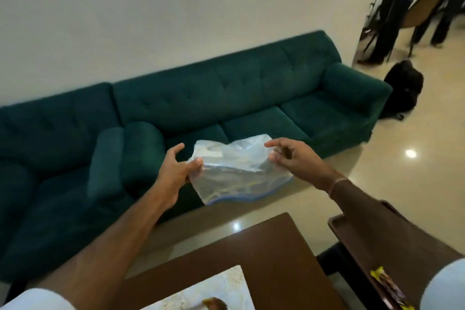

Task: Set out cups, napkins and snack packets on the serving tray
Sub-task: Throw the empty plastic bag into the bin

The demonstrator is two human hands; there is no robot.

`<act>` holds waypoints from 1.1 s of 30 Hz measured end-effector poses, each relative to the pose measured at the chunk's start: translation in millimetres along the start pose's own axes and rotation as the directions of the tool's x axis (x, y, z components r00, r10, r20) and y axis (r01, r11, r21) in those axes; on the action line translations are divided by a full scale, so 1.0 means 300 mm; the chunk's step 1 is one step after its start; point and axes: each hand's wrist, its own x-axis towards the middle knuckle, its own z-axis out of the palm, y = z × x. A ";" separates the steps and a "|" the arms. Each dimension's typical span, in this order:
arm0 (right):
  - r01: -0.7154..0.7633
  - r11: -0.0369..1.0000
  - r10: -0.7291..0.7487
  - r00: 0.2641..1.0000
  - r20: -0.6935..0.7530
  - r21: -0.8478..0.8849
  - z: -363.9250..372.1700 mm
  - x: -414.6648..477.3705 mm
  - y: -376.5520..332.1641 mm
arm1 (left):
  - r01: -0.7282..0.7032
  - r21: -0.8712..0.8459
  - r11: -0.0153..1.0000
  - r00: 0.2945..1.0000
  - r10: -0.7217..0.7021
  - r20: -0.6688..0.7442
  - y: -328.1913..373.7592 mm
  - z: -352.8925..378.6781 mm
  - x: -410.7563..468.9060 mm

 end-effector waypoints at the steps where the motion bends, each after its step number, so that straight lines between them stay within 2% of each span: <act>1: 0.035 0.992 -0.034 0.999 0.007 -0.121 0.030 -0.006 -0.093 | -0.036 0.037 0.999 0.999 0.036 0.005 0.046 -0.076 -0.035; 3: 0.093 0.945 -0.096 0.995 0.005 -0.313 0.093 -0.017 -0.273 | -0.084 0.160 0.984 0.996 0.084 0.007 0.123 -0.221 -0.109; 4: 0.116 0.924 -0.126 0.992 -0.005 -0.364 0.117 -0.022 -0.349 | -0.111 0.276 0.955 0.993 0.114 0.004 0.154 -0.277 -0.143; 5: 0.143 0.908 -0.162 0.987 -0.014 -0.395 0.146 -0.031 -0.434 | -0.139 0.424 0.895 0.987 0.158 -0.011 0.184 -0.345 -0.183; 7: 0.210 0.880 -0.231 0.973 0.002 -0.425 0.206 -0.050 -0.591 | -0.220 0.677 0.702 0.946 0.322 -0.027 0.227 -0.473 -0.255; 8: 0.254 0.860 -0.266 0.963 0.037 -0.443 0.234 -0.058 -0.668 | -0.288 0.733 0.616 0.918 0.397 0.027 0.250 -0.526 -0.290; 10: 0.351 0.808 -0.322 0.936 0.145 -0.472 0.286 -0.077 -0.805 | -0.441 0.739 0.509 0.880 0.406 0.246 0.306 -0.588 -0.362; 12: 0.450 0.771 -0.364 0.892 0.268 -0.450 0.343 -0.096 -0.931 | -0.522 0.700 0.487 0.853 0.287 0.436 0.353 -0.609 -0.432; 13: 0.503 0.754 -0.391 0.861 0.326 -0.423 0.381 -0.105 -0.993 | -0.537 0.694 0.480 0.842 0.250 0.478 0.365 -0.625 -0.465; 15: 0.584 0.734 -0.455 0.802 0.387 -0.347 0.451 -0.117 -1.087 | -0.522 0.676 0.521 0.850 0.249 0.464 0.377 -0.653 -0.510; 17: 0.610 0.748 -0.532 0.787 0.313 -0.261 0.522 -0.114 -1.140 | -0.440 0.576 0.690 0.893 0.267 0.362 0.375 -0.714 -0.555; 19: 0.507 0.845 -0.496 0.862 0.104 -0.169 0.580 -0.106 -1.138 | -0.345 0.378 0.859 0.934 0.272 0.233 0.355 -0.795 -0.608; 20: 0.399 0.916 -0.396 0.916 0.055 -0.041 0.616 -0.103 -1.122 | -0.315 0.265 0.911 0.945 0.275 0.180 0.338 -0.841 -0.640; 21: 0.245 0.960 -0.259 0.960 0.103 0.133 0.656 -0.110 -1.099 | -0.293 0.156 0.943 0.951 0.272 0.144 0.318 -0.881 -0.669; 22: 0.059 0.948 -0.139 0.960 0.242 0.313 0.708 -0.120 -1.070 | -0.272 0.058 0.961 0.958 0.264 0.111 0.299 -0.918 -0.701; 23: -0.137 0.886 -0.074 0.902 0.426 0.444 0.771 -0.134 -1.038 | -0.250 -0.019 0.968 0.965 0.250 0.074 0.279 -0.953 -0.732; 24: -0.291 0.814 -0.080 0.801 0.593 0.503 0.832 -0.152 -1.009 | -0.228 -0.077 0.971 0.972 0.232 0.044 0.259 -0.977 -0.760; 25: -0.367 0.772 -0.145 0.694 0.706 0.519 0.901 -0.178 -1.000 | -0.212 -0.117 0.970 0.977 0.214 0.012 0.239 -1.007 -0.790; 26: -0.407 0.748 -0.200 0.615 0.763 0.524 0.969 -0.205 -1.002 | -0.204 -0.139 0.969 0.979 0.203 -0.022 0.218 -1.035 -0.818; 27: -0.416 0.746 -0.221 0.582 0.783 0.519 1.035 -0.226 -1.012 | -0.203 -0.149 0.968 0.979 0.196 -0.060 0.198 -1.065 -0.847; 31: -0.332 0.749 -0.275 0.630 0.726 0.573 1.238 -0.263 -1.116 | -0.191 -0.163 0.968 0.962 0.152 -0.225 0.131 -1.215 -0.966; 33: -0.383 0.691 -0.325 0.594 0.736 0.613 1.332 -0.274 -1.168 | -0.200 -0.191 0.961 0.953 0.146 -0.265 0.096 -1.315 -1.037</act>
